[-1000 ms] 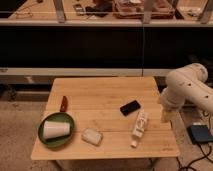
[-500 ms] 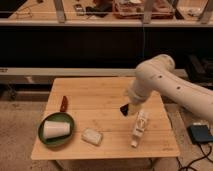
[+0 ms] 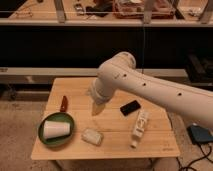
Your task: Pick up the ceramic cup
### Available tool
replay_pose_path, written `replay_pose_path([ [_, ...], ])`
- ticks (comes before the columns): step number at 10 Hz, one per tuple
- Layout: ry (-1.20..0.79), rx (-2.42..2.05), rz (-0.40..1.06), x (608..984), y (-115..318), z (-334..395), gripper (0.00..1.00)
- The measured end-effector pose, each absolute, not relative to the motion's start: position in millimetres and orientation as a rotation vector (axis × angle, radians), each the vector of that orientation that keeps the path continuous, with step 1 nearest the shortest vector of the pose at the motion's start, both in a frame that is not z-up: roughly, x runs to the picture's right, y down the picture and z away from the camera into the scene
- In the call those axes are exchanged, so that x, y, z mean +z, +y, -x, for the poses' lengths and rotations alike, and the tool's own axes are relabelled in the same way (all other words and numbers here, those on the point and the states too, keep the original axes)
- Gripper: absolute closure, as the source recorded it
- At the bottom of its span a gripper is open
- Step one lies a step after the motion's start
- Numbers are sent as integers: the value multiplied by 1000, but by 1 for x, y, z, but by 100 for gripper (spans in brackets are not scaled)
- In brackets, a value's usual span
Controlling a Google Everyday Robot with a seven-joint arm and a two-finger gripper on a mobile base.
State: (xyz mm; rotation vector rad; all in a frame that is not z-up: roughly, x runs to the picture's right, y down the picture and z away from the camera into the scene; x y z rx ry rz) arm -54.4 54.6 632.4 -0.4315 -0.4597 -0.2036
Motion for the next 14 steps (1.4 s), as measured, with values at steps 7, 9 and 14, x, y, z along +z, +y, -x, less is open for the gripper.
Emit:
replay_pose_path([
  [7, -586, -196, 410, 625, 39, 95, 35],
  [9, -658, -220, 401, 634, 29, 139, 35],
  [14, -654, -176, 518, 675, 65, 173, 35],
])
